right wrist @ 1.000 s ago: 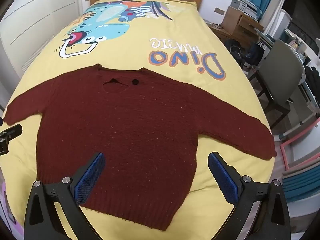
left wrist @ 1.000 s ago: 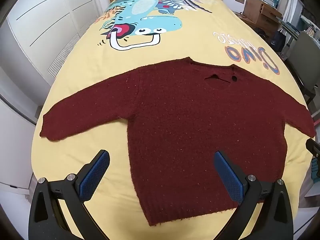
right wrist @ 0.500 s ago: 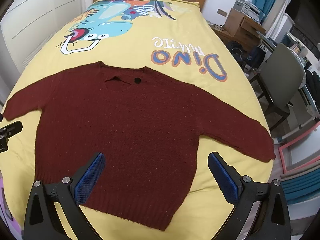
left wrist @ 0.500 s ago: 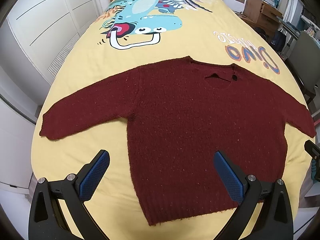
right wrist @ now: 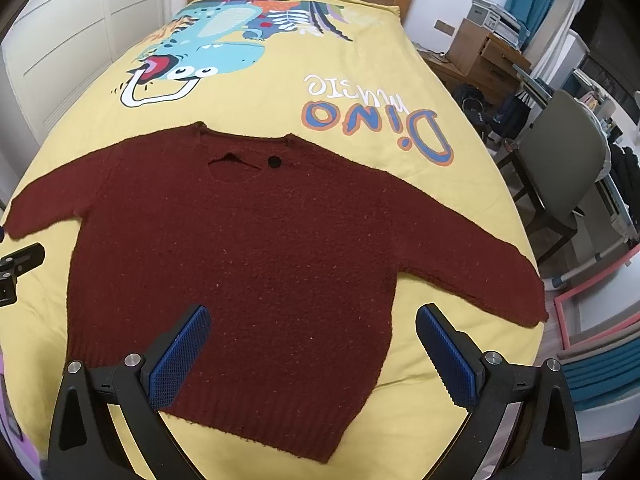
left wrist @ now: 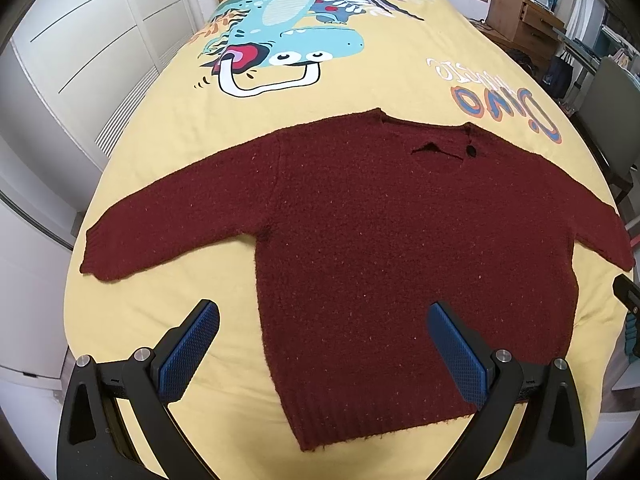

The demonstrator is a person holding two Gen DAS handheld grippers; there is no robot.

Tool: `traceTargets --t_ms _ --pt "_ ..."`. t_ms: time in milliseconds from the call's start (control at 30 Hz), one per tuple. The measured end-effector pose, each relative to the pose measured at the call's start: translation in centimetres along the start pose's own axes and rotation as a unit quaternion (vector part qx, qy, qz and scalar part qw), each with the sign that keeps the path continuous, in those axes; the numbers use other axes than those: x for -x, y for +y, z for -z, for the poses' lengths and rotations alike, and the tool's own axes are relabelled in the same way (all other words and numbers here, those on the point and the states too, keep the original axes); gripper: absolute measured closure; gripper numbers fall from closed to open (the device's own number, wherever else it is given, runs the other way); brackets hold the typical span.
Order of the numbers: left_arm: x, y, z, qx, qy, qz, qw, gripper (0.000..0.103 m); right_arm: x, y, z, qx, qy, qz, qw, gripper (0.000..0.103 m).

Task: Fold small clothes

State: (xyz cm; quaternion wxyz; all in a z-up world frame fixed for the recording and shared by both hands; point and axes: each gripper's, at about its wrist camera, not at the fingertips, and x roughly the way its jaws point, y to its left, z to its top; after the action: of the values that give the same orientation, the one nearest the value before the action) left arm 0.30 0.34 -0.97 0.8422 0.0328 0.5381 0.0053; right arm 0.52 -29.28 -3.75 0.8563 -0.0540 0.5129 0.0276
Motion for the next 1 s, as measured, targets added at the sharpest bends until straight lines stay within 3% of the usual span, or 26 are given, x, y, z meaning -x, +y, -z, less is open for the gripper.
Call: traceTargets --t_ms 1000 --pt "-0.39 0.07 0.20 -0.007 0.009 0.005 0.9999 0.001 0.05 0.40 0.13 0.007 0.003 0.000 1.000 0.001"
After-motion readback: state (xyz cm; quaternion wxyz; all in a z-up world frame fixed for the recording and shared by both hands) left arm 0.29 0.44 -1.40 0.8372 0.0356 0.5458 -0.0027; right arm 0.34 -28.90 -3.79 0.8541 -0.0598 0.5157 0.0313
